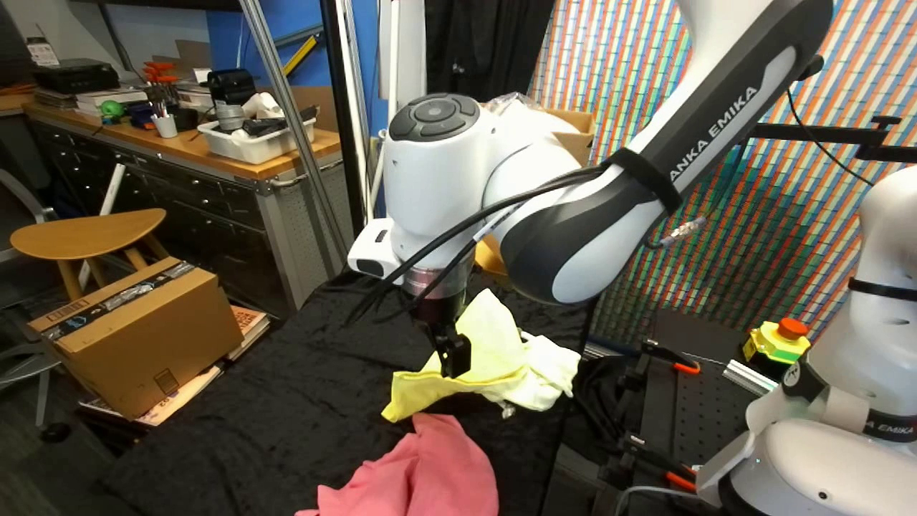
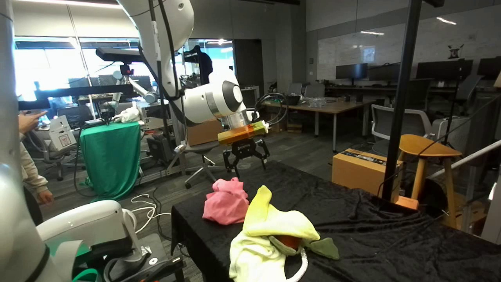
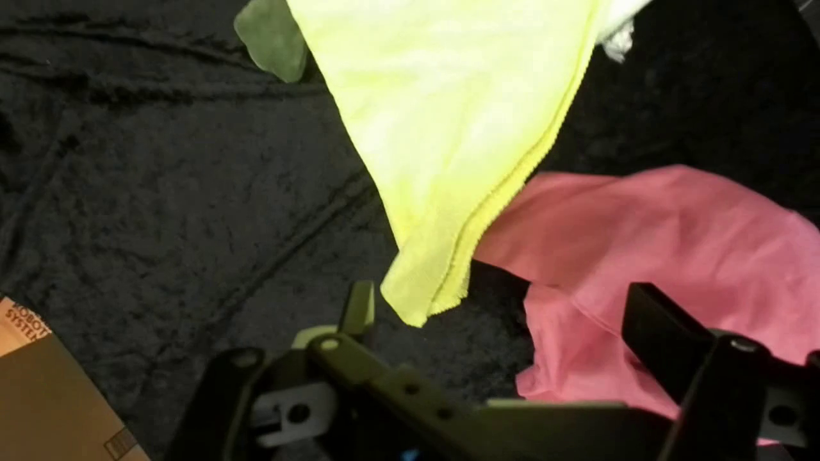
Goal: Put all the items on the table in one place
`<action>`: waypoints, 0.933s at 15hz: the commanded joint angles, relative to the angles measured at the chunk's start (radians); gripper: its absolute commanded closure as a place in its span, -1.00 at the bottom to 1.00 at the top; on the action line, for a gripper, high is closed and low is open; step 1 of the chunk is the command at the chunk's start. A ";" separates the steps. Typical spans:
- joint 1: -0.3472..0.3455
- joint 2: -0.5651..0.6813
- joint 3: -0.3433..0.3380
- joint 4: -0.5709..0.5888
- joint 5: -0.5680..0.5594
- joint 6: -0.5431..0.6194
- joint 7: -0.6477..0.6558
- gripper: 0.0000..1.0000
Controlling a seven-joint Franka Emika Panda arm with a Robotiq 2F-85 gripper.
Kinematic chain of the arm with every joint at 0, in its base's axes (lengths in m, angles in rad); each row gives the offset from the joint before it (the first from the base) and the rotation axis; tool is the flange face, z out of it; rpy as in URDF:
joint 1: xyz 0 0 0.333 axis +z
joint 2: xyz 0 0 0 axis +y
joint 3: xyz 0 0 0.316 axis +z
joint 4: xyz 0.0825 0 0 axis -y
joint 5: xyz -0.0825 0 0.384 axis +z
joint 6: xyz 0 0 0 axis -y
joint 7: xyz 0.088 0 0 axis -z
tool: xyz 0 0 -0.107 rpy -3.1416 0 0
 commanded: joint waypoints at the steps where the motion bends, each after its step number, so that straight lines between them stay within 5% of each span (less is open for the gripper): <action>1: 0.037 0.102 0.018 0.060 -0.009 0.075 0.059 -1.00; 7: 0.098 0.248 0.029 0.123 -0.034 0.151 -0.010 -1.00; 14: 0.066 0.355 0.076 0.184 0.015 0.122 -0.219 -1.00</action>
